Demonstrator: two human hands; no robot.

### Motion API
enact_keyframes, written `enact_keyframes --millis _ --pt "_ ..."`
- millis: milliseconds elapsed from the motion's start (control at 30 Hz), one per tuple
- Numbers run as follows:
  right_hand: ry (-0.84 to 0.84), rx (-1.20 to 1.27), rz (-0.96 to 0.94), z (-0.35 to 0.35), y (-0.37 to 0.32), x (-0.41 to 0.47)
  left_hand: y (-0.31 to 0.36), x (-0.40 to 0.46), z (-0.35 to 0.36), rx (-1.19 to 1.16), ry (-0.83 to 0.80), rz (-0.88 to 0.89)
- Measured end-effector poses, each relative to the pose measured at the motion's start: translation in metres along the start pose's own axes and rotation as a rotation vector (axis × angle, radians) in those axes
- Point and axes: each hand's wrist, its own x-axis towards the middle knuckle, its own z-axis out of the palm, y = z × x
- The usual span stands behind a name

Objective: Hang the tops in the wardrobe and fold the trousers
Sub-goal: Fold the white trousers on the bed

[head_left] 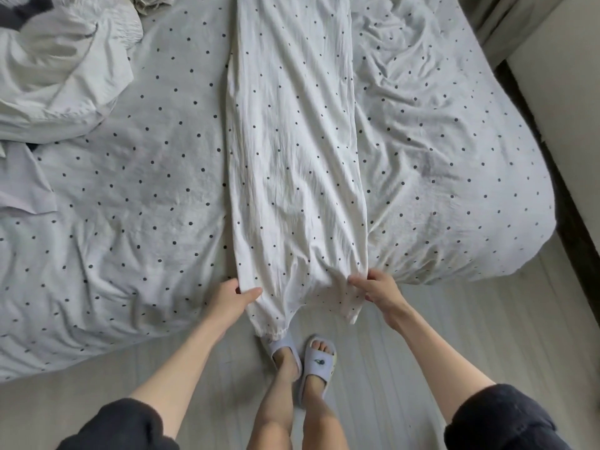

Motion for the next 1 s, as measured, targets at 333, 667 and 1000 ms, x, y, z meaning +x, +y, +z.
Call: enact_keyframes --millis 333,667,1000 --pt "-0.095 0.028 0.078 0.001 0.031 -0.021 -0.043 -0.033 0.01 -0.075 -0.059 -0.1" --pt "-0.034 -0.04 0.181 -0.02 0.035 -0.061 -0.045 -0.073 -0.011 -0.158 -0.084 -0.12" --pt "-0.047 0.115 0.361 -0.047 -0.018 -0.1 0.011 -0.102 -0.034 -0.235 -0.327 -0.204"
